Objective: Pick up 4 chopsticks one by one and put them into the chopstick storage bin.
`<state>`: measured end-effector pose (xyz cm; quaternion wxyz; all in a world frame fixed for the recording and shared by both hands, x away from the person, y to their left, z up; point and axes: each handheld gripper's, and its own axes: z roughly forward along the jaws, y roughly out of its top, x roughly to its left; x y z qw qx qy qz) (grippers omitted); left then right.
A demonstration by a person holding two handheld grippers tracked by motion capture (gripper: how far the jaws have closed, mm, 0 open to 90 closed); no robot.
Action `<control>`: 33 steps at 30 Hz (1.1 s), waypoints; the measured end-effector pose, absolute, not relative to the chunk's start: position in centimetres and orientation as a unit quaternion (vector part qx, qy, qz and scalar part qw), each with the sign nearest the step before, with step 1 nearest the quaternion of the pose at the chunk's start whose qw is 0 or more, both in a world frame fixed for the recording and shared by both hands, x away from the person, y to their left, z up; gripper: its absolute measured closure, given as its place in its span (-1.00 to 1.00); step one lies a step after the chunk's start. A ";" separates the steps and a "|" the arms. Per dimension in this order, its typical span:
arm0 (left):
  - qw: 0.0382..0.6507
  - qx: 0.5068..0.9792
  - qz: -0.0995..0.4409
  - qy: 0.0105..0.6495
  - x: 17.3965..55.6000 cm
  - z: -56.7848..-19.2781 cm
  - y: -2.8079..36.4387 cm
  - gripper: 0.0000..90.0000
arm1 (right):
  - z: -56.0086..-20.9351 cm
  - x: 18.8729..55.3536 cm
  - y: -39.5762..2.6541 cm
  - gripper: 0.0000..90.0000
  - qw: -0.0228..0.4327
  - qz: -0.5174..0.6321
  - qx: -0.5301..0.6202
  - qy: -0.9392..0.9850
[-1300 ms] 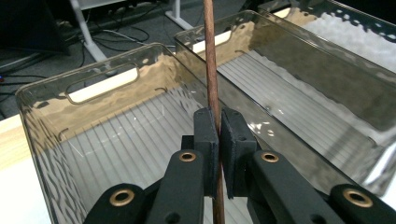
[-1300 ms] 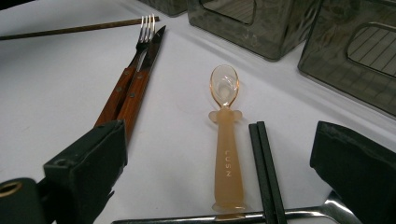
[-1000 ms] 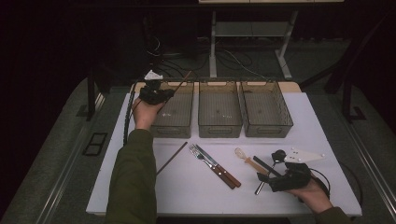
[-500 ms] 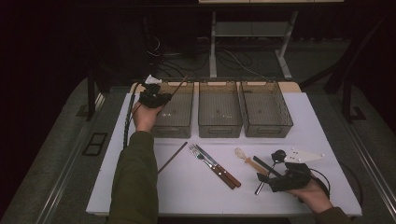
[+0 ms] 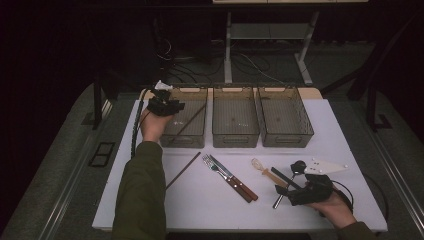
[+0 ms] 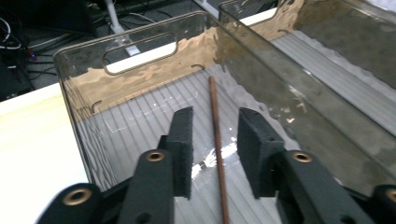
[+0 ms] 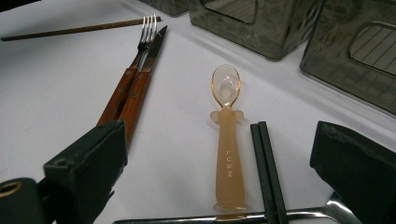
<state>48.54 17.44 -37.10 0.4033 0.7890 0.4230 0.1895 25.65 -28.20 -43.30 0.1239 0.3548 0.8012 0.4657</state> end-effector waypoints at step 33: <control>0.421 0.812 0.163 0.370 37.5 -36.1 17.3 -0.30 | -43.3 25.6 -28.1 -0.91 0.128 0.462 0.356 0.802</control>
